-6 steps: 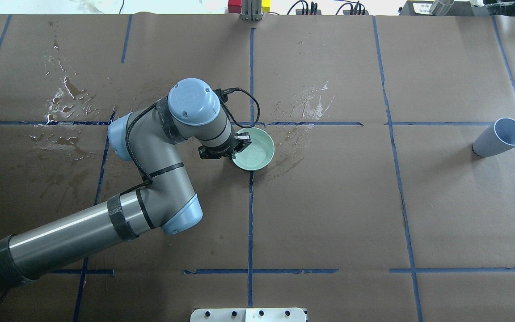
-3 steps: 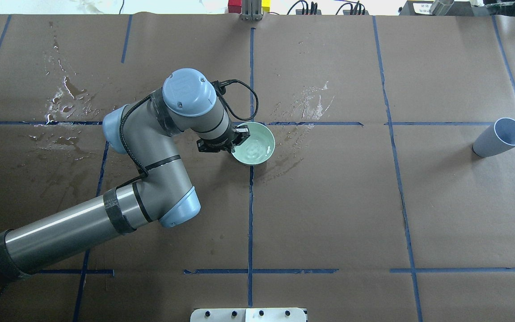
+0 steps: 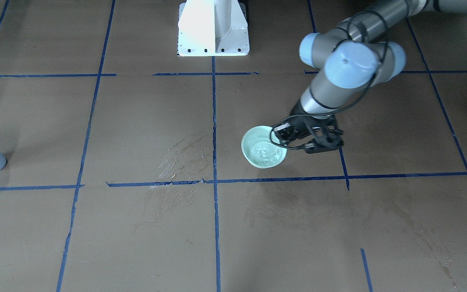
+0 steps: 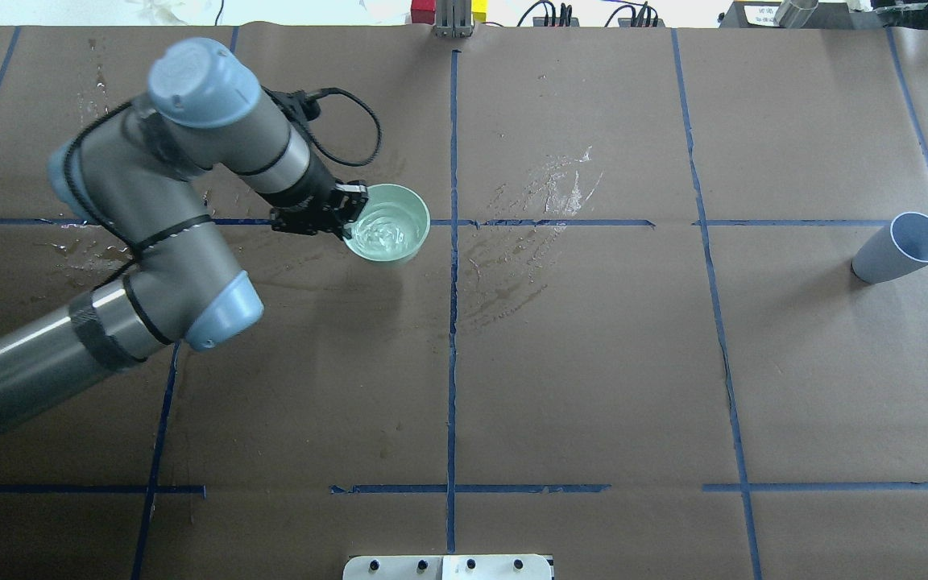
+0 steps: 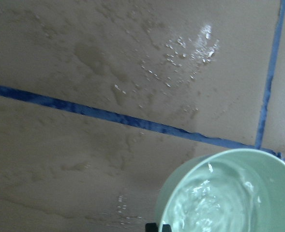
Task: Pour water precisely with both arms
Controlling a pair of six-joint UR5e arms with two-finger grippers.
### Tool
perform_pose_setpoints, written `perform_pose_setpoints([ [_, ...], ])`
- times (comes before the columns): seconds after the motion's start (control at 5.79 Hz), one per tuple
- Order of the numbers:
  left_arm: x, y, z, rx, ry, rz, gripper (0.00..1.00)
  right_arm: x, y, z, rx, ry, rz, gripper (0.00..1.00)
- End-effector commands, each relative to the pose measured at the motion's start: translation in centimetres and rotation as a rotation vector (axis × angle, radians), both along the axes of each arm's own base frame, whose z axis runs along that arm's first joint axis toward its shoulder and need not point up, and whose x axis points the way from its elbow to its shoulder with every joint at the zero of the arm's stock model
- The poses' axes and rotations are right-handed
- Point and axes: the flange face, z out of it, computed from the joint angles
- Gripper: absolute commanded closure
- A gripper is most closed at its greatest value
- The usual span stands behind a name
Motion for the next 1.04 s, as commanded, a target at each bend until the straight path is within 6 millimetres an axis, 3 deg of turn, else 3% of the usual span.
perform_pose_setpoints([
  [0.0, -9.6, -0.1, 8.2, 0.08, 0.006, 0.067, 1.0, 0.0, 0.0, 0.0, -0.001, 0.0, 0.0, 0.0],
  [0.17, -15.2, 1.0, 14.0, 0.1, 0.05, 0.081, 1.0, 0.0, 0.0, 0.0, -0.001, 0.0, 0.0, 0.0],
  [0.35, -19.3, 2.6, 18.6, 0.124, 0.066, 0.095, 1.0, 0.0, 0.0, 0.0, -0.001, 0.0, 0.0, 0.0],
  [0.69, -24.6, 7.1, 26.7, 0.198, 0.029, 0.12, 1.0, 0.0, 0.0, 0.0, 0.001, 0.0, 0.0, 0.0],
  [0.86, -25.3, 8.6, 29.7, 0.221, 0.029, 0.114, 1.0, 0.0, 0.0, 0.0, 0.001, 0.0, 0.0, 0.0],
])
